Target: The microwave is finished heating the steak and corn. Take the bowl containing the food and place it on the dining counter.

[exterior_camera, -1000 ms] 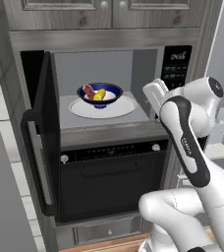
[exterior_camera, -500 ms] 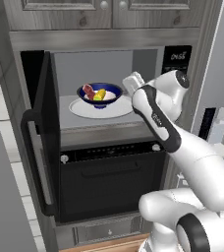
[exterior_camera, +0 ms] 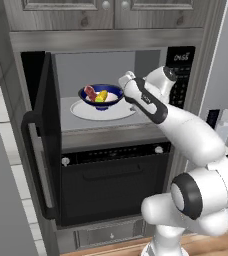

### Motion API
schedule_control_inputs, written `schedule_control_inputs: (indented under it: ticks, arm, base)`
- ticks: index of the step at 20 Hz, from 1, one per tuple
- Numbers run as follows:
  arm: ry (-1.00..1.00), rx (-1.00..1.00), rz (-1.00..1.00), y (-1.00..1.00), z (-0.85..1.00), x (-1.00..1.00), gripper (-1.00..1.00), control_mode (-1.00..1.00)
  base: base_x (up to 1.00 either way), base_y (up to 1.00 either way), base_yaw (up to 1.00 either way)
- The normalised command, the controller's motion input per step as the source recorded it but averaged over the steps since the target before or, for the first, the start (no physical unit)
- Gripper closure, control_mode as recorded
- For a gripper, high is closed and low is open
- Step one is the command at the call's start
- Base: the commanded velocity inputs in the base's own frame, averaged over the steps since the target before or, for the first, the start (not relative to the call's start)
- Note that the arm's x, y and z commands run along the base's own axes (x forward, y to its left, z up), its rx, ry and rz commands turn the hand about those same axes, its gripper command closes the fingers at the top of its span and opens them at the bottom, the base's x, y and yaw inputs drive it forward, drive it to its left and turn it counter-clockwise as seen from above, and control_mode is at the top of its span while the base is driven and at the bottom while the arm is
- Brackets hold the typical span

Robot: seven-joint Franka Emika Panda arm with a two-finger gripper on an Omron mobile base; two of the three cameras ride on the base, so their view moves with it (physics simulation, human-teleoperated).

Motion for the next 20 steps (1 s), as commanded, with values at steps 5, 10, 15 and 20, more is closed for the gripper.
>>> schedule_control_inputs:
  ticks: [5,10,15,20]
  arm:
    - [0.04,0.0,0.0,0.12,-0.38,0.61,-1.0,-1.0]
    - [0.0,0.0,0.0,0.29,-0.23,0.65,-1.0,-1.0]
    - [0.02,0.0,0.0,0.15,-0.24,0.62,-1.0,-1.0]
    - [0.06,0.0,0.0,0.0,-0.28,0.44,-1.0,-1.0]
  base:
    - [0.0,0.0,0.0]
    - [0.0,0.0,0.0]
    - [0.0,0.0,0.0]
    - [0.0,0.0,0.0]
